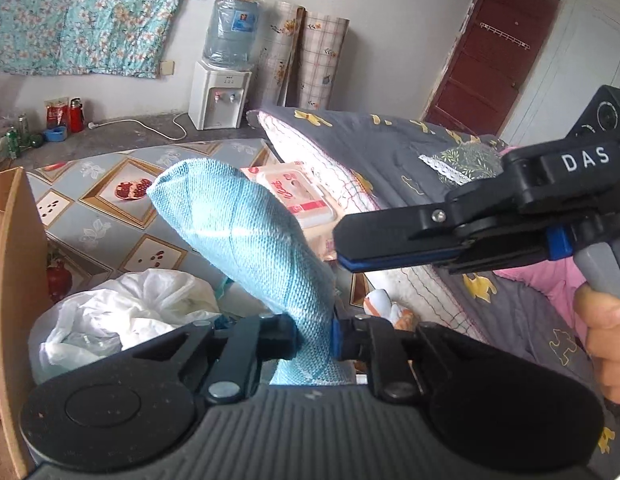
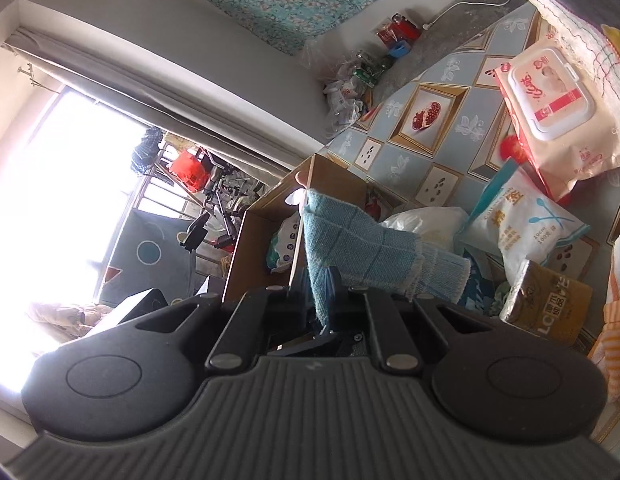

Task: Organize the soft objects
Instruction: 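Carry the light-blue towel over the cardboard box with the left tool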

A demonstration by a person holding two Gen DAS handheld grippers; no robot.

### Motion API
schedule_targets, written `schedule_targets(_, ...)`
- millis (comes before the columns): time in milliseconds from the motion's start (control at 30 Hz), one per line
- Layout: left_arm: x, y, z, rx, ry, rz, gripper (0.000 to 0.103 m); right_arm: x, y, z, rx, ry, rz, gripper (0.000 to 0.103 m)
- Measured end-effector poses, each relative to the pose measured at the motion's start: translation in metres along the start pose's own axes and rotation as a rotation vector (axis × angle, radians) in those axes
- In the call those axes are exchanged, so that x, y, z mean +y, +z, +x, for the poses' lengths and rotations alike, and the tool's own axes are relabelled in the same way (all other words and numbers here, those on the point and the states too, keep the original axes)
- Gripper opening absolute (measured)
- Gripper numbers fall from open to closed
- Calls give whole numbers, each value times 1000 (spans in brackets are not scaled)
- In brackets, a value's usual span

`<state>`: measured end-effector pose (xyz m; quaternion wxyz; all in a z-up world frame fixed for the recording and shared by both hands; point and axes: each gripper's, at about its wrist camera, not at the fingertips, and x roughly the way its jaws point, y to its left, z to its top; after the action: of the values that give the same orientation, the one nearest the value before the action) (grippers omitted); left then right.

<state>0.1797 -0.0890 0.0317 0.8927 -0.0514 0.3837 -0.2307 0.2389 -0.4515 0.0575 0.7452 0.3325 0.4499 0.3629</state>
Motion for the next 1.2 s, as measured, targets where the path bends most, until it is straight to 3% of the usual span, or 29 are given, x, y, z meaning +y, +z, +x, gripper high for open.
schedule_targets(167, 17, 0, -39, -47, 16, -32, 15, 34, -7, 6, -1, 30, -32, 8)
schedule_targets(367, 58, 0, -115, -158, 80, -79, 15, 79, -15, 36, 34, 92, -90, 11)
schedule_targets(533, 112, -2, -153, -169, 194, -144, 15, 93, -27, 70, 89, 118, -95, 11)
schedule_targets(700, 189, -6, -141, -45, 256, -261, 15, 89, -33, 91, 125, 113, -73, 11)
schedule_targets(833, 252, -25, -114, 103, 363, -332, 15, 79, -31, 94, 129, 87, -50, 11)
schedule_targets(967, 287, -36, -89, 259, 483, -316, 15, 65, -27, 96, 132, 58, -22, 11)
schedule_targets(1200, 307, -44, -78, 400, 657, -197, 17, 48, -20, 103, 151, 38, 9, 12)
